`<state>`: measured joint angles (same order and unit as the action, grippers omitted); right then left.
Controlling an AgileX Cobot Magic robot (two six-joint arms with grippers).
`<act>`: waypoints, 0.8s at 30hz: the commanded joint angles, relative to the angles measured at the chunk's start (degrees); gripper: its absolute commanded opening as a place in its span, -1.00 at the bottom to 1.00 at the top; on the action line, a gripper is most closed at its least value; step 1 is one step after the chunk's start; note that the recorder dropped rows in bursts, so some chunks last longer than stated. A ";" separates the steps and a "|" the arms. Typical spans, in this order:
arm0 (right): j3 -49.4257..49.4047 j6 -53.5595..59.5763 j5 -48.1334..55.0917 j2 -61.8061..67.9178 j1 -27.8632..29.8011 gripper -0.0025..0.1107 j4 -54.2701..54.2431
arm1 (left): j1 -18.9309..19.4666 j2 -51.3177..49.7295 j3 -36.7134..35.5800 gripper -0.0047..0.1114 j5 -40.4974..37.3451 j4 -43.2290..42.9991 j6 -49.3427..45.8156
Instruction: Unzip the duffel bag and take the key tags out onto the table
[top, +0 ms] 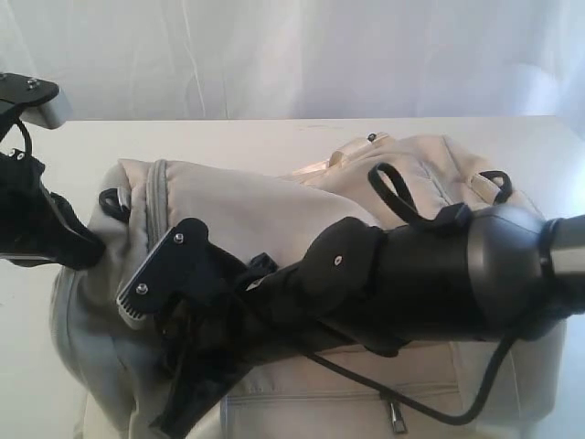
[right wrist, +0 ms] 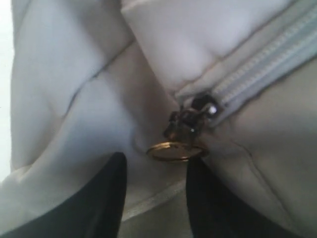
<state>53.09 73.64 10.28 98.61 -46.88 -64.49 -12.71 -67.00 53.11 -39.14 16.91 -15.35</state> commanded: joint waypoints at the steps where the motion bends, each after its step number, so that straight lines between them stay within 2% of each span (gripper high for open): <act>1: 0.14 -0.48 0.07 0.75 -0.04 -0.29 -0.12 | -0.05 0.39 0.26 -0.91 -2.65 2.09 -0.03; 6: 0.14 -0.48 -0.58 0.75 -0.04 -0.41 -0.12 | -0.05 0.39 0.26 -0.91 -2.65 2.09 -0.03; 10: 0.14 -0.92 -1.35 0.75 -0.04 -0.41 -0.12 | -0.05 0.39 0.26 -0.91 -2.65 2.09 -0.03; 12: 0.14 -1.57 -1.63 0.75 -0.04 -0.38 -0.12 | -0.05 0.39 0.26 -0.91 -2.65 2.09 -0.03; 17: 0.17 -1.98 -1.63 0.75 -0.04 -0.13 -0.12 | -0.05 0.39 0.26 -0.91 -2.65 2.09 -0.03; 24: 1.42 -1.98 -1.64 0.75 -0.04 -0.13 -0.12 | -0.05 0.39 0.26 -0.91 -2.65 2.09 -0.03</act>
<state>53.72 72.04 9.56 99.22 -46.88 -64.49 -12.71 -67.00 53.11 -39.14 17.12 -15.35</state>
